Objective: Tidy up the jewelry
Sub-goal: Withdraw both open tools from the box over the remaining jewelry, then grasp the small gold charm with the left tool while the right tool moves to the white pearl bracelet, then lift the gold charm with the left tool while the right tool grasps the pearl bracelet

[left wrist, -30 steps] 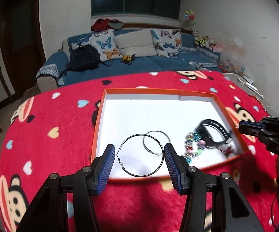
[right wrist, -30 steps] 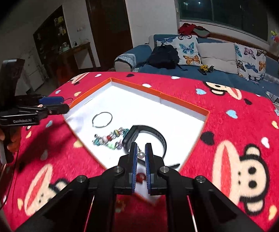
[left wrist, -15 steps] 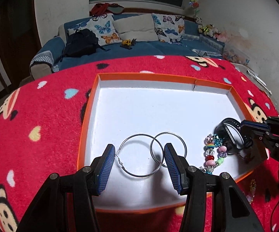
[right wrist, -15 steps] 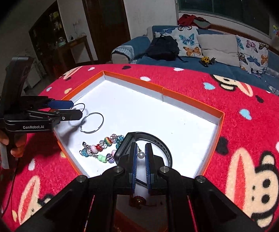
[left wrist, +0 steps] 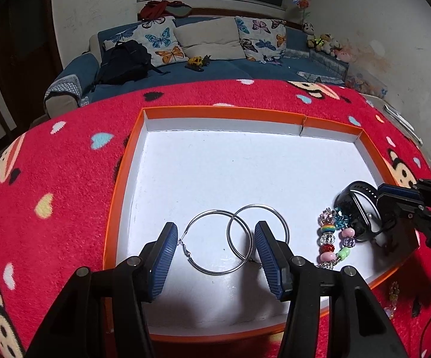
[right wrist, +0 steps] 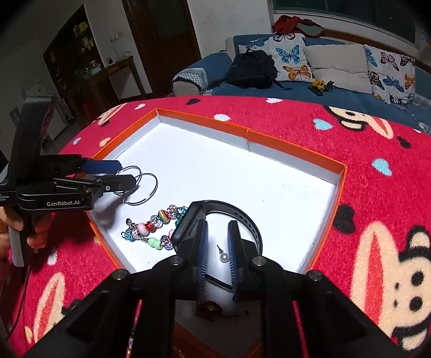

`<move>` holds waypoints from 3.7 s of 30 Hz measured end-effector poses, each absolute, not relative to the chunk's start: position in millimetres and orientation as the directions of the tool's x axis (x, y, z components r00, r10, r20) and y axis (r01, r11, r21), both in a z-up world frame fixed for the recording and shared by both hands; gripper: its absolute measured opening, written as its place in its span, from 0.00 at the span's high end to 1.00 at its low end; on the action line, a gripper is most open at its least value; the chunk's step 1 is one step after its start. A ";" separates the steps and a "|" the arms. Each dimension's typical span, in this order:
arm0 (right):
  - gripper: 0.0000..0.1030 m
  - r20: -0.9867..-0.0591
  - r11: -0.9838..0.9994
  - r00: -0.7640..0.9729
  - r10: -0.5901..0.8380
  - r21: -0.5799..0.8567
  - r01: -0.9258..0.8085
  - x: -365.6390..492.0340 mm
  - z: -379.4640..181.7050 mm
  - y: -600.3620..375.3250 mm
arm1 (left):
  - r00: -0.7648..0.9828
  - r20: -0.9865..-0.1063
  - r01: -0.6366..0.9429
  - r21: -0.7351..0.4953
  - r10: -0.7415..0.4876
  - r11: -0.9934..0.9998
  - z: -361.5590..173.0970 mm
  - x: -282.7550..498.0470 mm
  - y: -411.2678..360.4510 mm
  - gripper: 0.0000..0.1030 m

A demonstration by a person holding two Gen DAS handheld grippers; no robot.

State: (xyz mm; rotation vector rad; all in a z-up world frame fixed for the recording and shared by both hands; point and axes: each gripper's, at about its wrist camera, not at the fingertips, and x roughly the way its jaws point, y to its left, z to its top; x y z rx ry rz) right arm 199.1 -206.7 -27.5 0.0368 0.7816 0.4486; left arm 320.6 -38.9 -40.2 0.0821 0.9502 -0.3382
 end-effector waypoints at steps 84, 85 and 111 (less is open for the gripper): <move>0.38 -0.701 0.920 0.606 0.376 0.202 -0.337 29.0 -59.9 -216.4 | 0.510 -0.757 0.554 -0.074 -0.408 0.829 -40.8 -9.5 -98.4 0.89; 0.38 -0.699 0.918 0.606 0.379 0.200 -0.344 30.3 -58.8 -214.6 | 0.513 -0.755 0.551 -0.076 -0.409 0.831 -38.9 -9.6 -97.4 0.89; 0.46 -0.684 0.886 0.563 0.464 0.339 -0.318 102.1 -52.6 -205.7 | 0.580 -0.702 0.449 -0.149 -0.414 0.881 -16.6 15.8 -55.0 0.89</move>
